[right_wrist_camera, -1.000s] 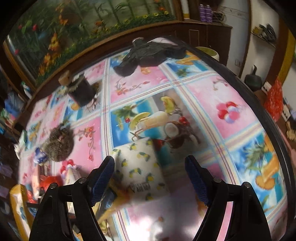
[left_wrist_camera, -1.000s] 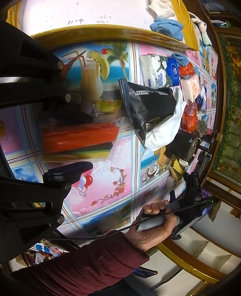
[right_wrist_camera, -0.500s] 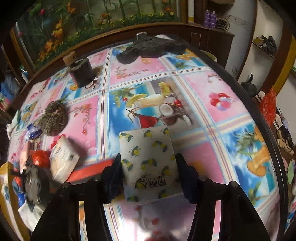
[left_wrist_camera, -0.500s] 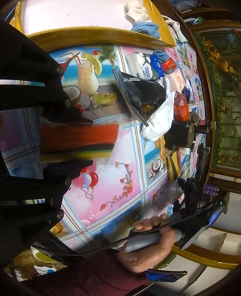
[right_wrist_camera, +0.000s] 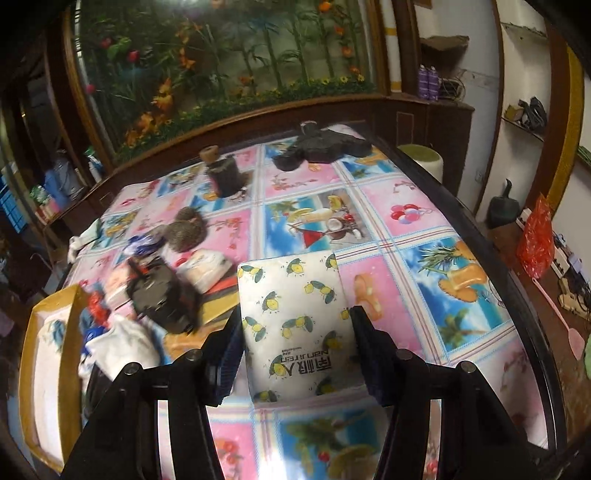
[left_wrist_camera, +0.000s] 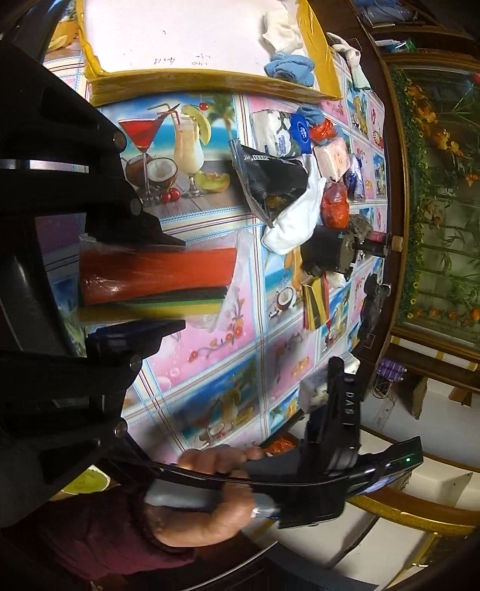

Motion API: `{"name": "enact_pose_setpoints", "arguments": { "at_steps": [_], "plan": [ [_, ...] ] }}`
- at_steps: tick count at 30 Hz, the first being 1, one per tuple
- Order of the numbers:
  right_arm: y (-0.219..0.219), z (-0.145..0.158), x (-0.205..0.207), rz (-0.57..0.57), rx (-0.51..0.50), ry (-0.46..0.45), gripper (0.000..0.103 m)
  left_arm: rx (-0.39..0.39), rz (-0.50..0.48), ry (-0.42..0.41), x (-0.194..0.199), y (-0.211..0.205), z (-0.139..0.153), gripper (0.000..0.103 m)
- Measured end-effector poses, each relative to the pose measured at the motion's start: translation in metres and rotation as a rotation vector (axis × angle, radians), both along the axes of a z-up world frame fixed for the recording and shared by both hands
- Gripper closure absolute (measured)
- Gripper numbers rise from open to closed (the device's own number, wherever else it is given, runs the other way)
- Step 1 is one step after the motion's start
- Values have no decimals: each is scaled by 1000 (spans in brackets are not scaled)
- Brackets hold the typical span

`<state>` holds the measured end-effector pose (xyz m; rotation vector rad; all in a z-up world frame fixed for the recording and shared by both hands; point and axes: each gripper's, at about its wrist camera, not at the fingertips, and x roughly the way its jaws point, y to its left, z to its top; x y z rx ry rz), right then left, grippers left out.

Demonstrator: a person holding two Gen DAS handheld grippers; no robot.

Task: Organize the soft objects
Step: 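Carry the tissue pack toward the box with the right tool while the left carries the sponge bag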

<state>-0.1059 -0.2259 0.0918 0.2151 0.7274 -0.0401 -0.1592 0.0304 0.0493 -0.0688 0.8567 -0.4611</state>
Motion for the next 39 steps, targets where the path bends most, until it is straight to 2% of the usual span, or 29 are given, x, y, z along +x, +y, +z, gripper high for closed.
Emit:
{"name": "enact_pose_setpoints", "arguments": {
  "at_steps": [7, 13, 23, 39],
  "plan": [
    [23, 4, -44, 98, 2, -24, 49, -23, 16, -15, -9, 6, 8, 72],
    [33, 5, -62, 144, 9, -26, 48, -51, 60, -23, -8, 24, 14, 72],
    [47, 4, -62, 187, 22, -9, 48, -108, 156, -10, 1, 65, 13, 72],
    [82, 4, -60, 261, 31, -1, 48, -158, 229, -18, 3, 104, 13, 72]
  ]
}}
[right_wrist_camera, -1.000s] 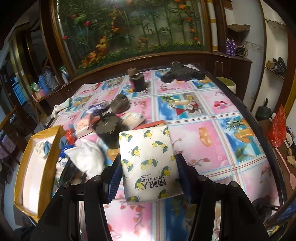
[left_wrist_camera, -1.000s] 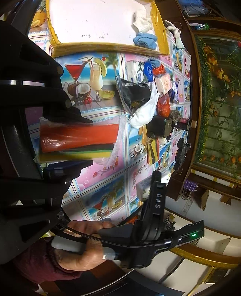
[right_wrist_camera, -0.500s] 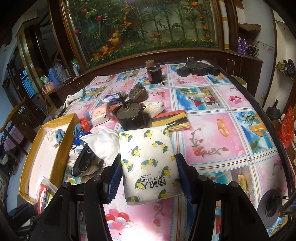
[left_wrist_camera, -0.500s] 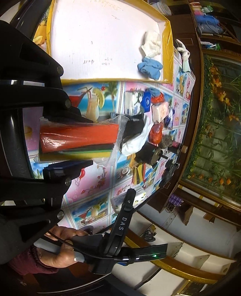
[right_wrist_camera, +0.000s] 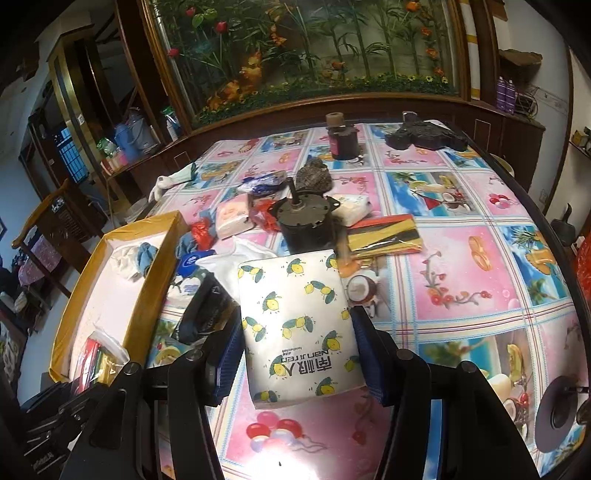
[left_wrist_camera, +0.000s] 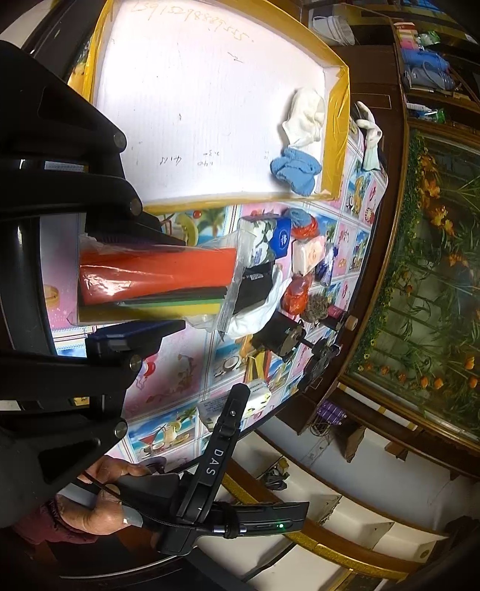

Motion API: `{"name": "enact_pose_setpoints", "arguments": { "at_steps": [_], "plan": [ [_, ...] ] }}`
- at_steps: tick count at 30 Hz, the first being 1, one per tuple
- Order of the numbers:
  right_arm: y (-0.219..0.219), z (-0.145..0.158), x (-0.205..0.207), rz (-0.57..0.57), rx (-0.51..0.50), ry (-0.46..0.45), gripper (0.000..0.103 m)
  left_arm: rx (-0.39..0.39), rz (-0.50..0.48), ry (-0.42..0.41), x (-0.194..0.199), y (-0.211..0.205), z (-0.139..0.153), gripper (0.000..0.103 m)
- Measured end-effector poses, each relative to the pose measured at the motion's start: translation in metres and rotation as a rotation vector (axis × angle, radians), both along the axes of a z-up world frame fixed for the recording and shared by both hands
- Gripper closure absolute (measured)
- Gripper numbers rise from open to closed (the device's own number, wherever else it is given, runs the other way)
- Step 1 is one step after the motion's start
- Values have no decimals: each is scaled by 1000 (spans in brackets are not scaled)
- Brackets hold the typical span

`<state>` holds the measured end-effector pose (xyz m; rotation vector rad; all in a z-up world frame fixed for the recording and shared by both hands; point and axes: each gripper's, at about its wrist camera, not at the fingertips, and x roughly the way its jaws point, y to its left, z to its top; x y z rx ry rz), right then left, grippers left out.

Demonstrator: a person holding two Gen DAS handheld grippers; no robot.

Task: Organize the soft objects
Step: 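Carry the tissue pack toward the box with the right tool while the left carries the sponge bag, then lower the sponge bag and tissue pack into the box and open both tools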

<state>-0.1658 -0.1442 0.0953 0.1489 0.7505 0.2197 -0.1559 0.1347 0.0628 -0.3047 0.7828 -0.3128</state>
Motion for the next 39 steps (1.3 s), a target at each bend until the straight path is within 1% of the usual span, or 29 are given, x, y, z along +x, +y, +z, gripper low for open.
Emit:
{"name": "enact_pose_setpoints", "arguments": {
  "at_steps": [3, 8, 15, 21, 24, 28, 31, 36, 39],
  "plan": [
    [7, 0, 0, 13, -1, 1, 48, -11, 14, -5, -1, 7, 3, 72],
    [18, 1, 3, 36, -9, 4, 48, -22, 42, -36, -1, 24, 13, 72],
    [41, 6, 11, 72, -18, 9, 48, -39, 111, -37, 10, 63, 18, 72],
    [77, 15, 20, 140, -39, 4, 48, 1, 169, -34, 27, 100, 22, 72],
    [96, 17, 29, 184, -38, 8, 48, 39, 203, -19, 42, 120, 22, 72],
    [124, 20, 47, 255, -8, 21, 48, 49, 230, 11, 71, 145, 19, 72],
    [148, 22, 61, 303, -13, 19, 48, 65, 241, 43, 96, 158, 11, 72],
    [194, 14, 88, 376, -33, 57, 48, 57, 230, 138, 139, 169, -12, 71],
    [215, 2, 104, 414, -27, 103, 48, 46, 242, 207, 161, 174, -28, 71]
  ]
}}
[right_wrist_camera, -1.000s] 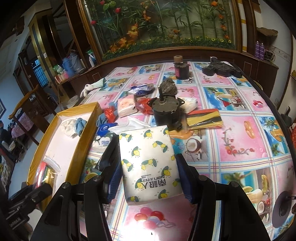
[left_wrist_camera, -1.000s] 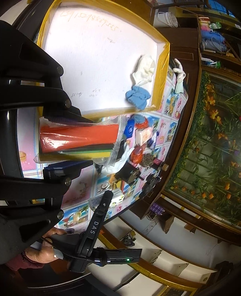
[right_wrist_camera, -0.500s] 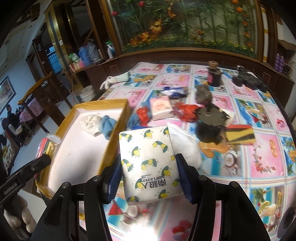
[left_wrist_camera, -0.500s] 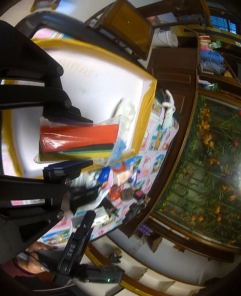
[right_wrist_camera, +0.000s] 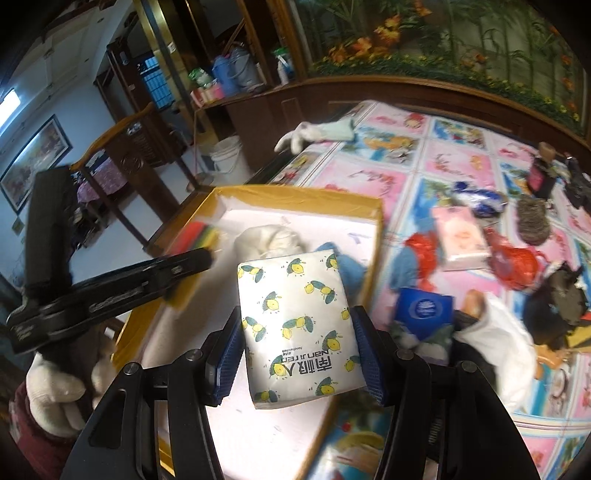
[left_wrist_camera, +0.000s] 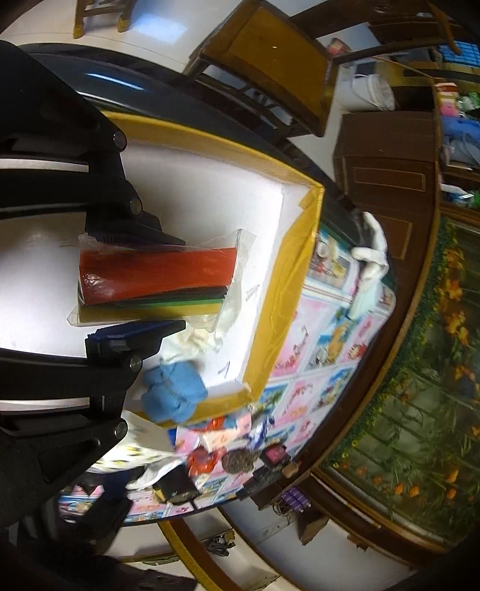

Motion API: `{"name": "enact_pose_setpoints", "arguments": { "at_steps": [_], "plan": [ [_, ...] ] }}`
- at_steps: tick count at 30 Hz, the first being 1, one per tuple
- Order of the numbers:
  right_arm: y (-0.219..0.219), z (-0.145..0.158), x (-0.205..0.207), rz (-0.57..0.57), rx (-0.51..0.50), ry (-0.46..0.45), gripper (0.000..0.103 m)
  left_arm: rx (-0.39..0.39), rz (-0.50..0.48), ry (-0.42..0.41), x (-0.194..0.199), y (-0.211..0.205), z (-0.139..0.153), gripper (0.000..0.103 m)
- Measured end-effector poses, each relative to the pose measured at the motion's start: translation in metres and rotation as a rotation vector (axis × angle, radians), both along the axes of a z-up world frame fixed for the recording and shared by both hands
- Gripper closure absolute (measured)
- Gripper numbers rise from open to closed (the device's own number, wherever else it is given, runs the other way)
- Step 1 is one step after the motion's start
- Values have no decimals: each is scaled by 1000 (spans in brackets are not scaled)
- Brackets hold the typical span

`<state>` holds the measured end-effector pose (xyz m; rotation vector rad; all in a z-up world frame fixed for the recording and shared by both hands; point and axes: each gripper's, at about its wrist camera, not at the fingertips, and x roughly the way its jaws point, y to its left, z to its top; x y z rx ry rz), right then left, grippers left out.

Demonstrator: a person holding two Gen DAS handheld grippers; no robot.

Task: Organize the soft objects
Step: 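Lower the sponge bag and tissue pack into the box and open both tools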

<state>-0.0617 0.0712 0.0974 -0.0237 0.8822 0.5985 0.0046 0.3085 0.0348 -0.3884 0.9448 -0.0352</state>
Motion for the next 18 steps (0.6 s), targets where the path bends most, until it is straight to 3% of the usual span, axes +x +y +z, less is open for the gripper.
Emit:
{"name": "enact_pose_setpoints", "arguments": {
  "at_steps": [7, 11, 14, 17, 18],
  "plan": [
    [35, -29, 41, 8, -60, 85, 48, 35, 98, 20, 25, 14, -12, 68],
    [49, -35, 66, -24, -89, 94, 46, -48, 109, 21, 26, 24, -13, 62],
    [55, -38, 74, -26, -67, 109, 39, -87, 122, 10, 14, 26, -7, 58],
    [51, -32, 70, -37, -36, 78, 20, -65, 156, -40, -7, 22, 5, 48],
    [44, -29, 64, -40, -28, 61, 20, -49, 160, -63, -16, 18, 10, 45]
  ]
}}
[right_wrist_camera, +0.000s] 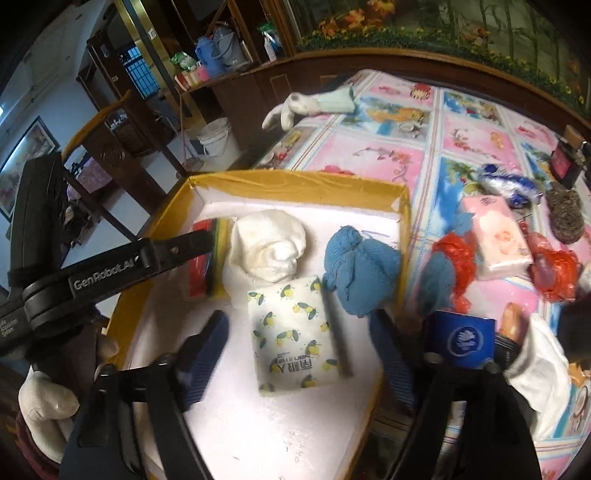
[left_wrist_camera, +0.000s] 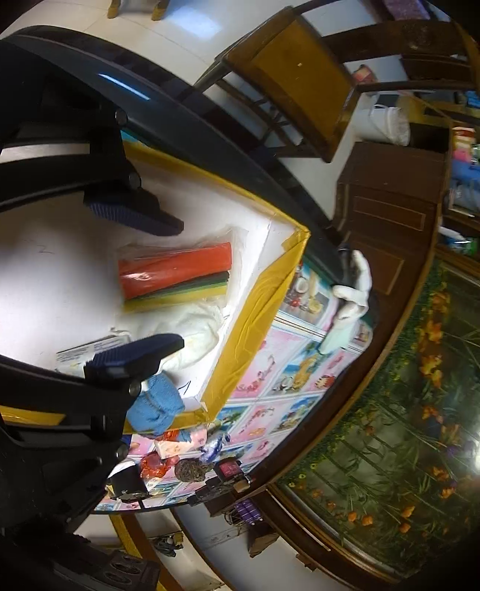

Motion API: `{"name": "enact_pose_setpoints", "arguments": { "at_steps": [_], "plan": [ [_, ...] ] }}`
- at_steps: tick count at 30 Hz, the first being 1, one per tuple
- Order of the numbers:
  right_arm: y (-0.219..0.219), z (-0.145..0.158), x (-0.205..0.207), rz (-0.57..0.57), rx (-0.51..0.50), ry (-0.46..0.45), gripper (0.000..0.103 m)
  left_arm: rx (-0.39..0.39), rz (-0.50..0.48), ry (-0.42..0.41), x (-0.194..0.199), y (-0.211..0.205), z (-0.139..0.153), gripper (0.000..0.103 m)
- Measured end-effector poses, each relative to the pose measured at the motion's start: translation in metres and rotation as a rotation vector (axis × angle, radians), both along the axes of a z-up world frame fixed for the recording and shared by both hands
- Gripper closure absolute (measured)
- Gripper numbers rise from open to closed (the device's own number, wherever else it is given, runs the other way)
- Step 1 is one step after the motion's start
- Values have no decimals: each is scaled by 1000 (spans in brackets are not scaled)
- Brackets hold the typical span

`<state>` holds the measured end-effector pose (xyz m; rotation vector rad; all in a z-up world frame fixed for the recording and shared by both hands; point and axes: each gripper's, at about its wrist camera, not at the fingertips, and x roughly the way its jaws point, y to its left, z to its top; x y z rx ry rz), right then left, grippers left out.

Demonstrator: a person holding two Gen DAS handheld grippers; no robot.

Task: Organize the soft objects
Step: 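Lower the sponge bag and tissue pack into the box and open both tools, then withdraw both tools from the box toward the loose items on the table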

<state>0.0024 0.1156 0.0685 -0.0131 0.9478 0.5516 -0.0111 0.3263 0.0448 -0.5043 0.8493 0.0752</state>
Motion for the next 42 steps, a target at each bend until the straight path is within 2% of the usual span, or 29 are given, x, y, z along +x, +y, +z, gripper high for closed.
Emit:
{"name": "enact_pose_setpoints", "arguments": {
  "at_steps": [3, 5, 9, 13, 18, 22, 25, 29, 32, 37, 42],
  "plan": [
    [-16, 9, -19, -12, 19, -57, 19, 34, -27, -39, -18, -20, 5, 42],
    [-31, 14, -34, -29, 38, -92, 17, 60, -53, -35, -23, -35, 1, 42],
    [-69, 20, -66, -73, 72, -150, 16, 105, -98, 44, -20, -57, -18, 42],
    [-102, 22, -91, -111, 79, -192, 16, 210, -99, 120, -20, -65, -30, 42],
    [-145, 24, -123, -154, 93, -213, 15, 247, -60, 133, -30, -55, -30, 42],
    [-176, 23, -134, -191, 127, -198, 15, 210, -32, 91, -38, -44, -25, 42],
    [-203, 26, -139, -220, 146, -198, 15, 210, -12, 34, -50, -49, -6, 42],
    [-237, 30, -144, -285, 153, -220, 14, 208, -38, -90, -79, -76, 30, 42],
    [-257, 31, -147, -341, 118, -249, 12, 169, -101, -148, -98, -108, 46, 33],
    [-280, 23, -140, -414, 22, -273, 12, 133, -228, -162, -108, -161, 49, 33],
    [-293, 13, -126, -469, -60, -283, 12, 112, -332, -119, -107, -203, 36, 33]
  ]
}}
